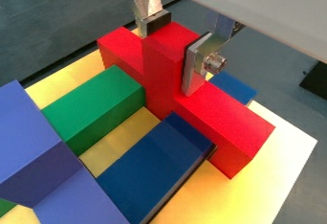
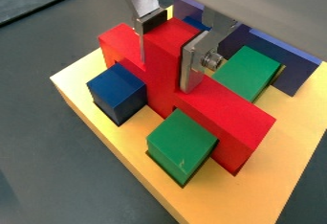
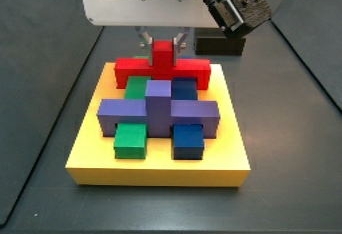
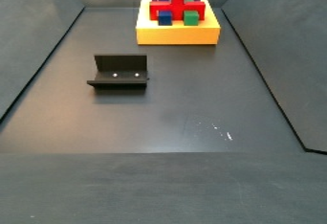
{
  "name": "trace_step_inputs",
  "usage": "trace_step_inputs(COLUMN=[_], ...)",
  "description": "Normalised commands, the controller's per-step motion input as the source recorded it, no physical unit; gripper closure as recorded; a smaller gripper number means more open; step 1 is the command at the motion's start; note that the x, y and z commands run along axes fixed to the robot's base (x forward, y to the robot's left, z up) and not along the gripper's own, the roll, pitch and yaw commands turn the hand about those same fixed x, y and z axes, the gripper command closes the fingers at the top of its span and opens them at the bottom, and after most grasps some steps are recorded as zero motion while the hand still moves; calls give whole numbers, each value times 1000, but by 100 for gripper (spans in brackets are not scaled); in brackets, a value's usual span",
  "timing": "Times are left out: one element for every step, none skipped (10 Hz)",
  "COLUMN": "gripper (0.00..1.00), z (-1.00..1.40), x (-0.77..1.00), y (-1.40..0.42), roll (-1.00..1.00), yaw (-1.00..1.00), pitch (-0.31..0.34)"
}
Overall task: Pick up the red object. Move up. Place the red object on the fixture. Regrasp the red object. Move to above the board. Insert the red object.
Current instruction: Insert the red object.
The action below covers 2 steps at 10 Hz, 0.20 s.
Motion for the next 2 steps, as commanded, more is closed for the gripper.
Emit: trace_step_inputs(gripper=[100, 100], z=[0, 0], x=[0, 0], y=[0, 0], roll=[27, 0], yaw=[-6, 0], pitch=[13, 0])
